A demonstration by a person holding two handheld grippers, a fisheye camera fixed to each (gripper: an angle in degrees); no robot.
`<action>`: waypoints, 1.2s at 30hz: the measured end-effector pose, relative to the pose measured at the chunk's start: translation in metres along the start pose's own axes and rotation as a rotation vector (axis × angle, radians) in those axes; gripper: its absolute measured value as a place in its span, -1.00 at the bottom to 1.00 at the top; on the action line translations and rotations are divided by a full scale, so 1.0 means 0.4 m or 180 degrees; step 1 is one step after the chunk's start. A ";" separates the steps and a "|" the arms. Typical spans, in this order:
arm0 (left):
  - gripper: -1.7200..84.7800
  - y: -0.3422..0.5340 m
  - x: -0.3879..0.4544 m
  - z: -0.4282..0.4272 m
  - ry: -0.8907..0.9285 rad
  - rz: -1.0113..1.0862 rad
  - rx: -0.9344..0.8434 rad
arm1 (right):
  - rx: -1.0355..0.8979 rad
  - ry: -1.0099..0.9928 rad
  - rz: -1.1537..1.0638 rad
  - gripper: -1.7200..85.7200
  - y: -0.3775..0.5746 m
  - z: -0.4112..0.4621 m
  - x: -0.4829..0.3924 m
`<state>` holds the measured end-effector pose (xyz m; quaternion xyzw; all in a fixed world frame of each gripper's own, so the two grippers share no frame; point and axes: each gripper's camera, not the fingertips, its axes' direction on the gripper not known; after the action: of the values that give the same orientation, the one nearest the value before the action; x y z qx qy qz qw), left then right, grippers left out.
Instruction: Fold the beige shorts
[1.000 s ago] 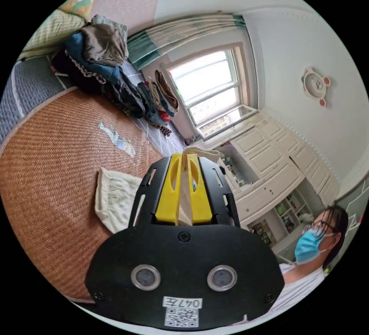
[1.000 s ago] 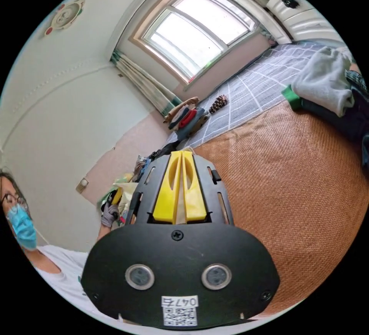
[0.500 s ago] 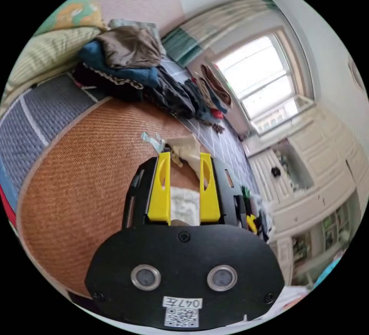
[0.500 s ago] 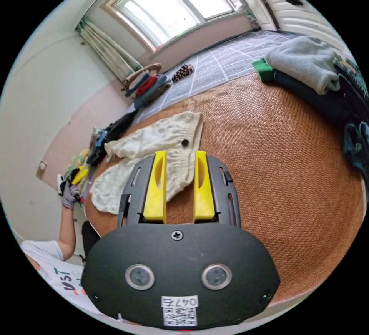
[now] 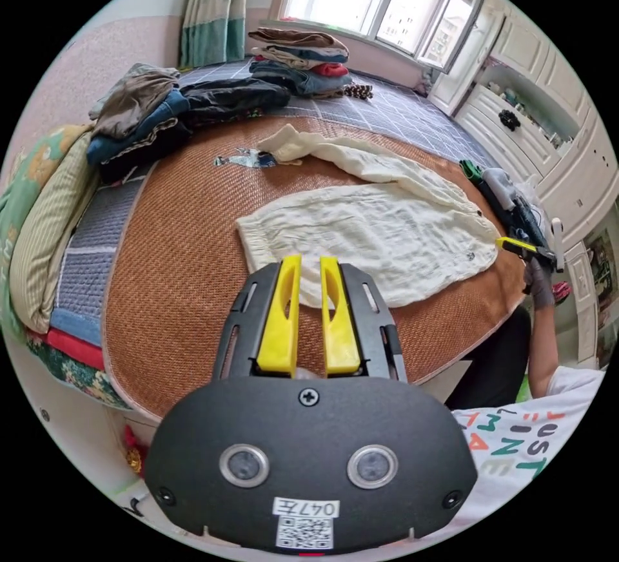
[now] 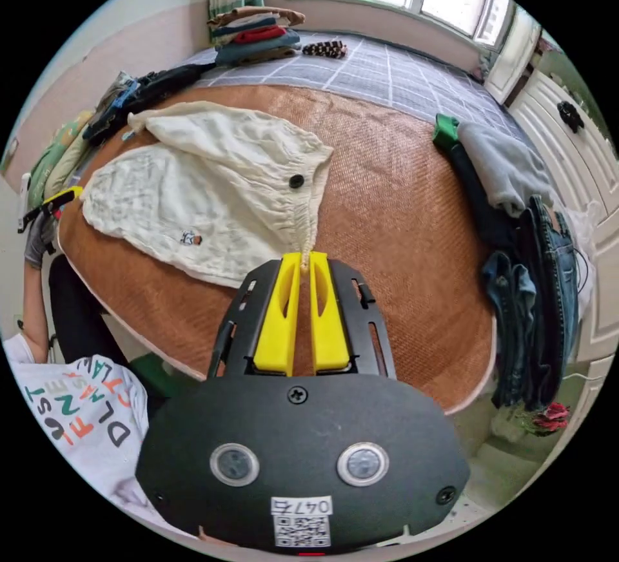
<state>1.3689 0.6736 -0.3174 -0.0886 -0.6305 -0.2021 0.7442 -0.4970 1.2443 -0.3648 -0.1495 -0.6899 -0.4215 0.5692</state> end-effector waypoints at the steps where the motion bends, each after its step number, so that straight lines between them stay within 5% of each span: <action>1: -0.84 -0.027 0.031 -0.023 -0.0032 0.0083 0.0031 | -0.0088 0.0019 -0.0014 -0.96 0.021 -0.001 0.005; 7: -0.81 -0.262 0.190 -0.130 -0.0006 0.0833 0.0721 | -0.0458 0.0296 0.0353 -0.81 0.199 -0.023 0.115; 12: -0.77 -0.543 0.369 -0.120 -0.0222 0.2251 0.0895 | 0.0915 0.0403 0.0753 -0.84 0.231 -0.201 0.146; 19: -0.73 -0.818 0.655 0.038 -0.0660 0.3930 -0.0088 | 0.1778 -0.0428 0.1304 -0.89 0.209 -0.072 0.260; 29: -0.82 -1.155 0.735 0.204 -0.0726 0.4292 -0.1000 | 0.1769 -0.0672 0.1119 -0.96 0.290 0.083 0.360; 32: -0.92 -1.236 0.750 0.177 -0.0045 0.4070 -0.1413 | 0.1855 -0.0774 0.1193 -0.97 0.329 0.091 0.407; 34: -0.94 -1.354 0.729 0.027 0.1518 0.3485 -0.1071 | 0.1908 -0.0802 0.1203 -0.98 0.346 0.091 0.429; 36: -0.95 -1.458 0.648 -0.042 0.2276 0.2817 -0.0649 | 0.1946 -0.0774 0.1183 -0.98 0.358 0.092 0.451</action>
<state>1.1755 0.0917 -0.1397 -0.3413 -0.2200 0.0513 0.9124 -0.4784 1.3086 -0.1413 -0.1443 -0.8075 -0.0648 0.5682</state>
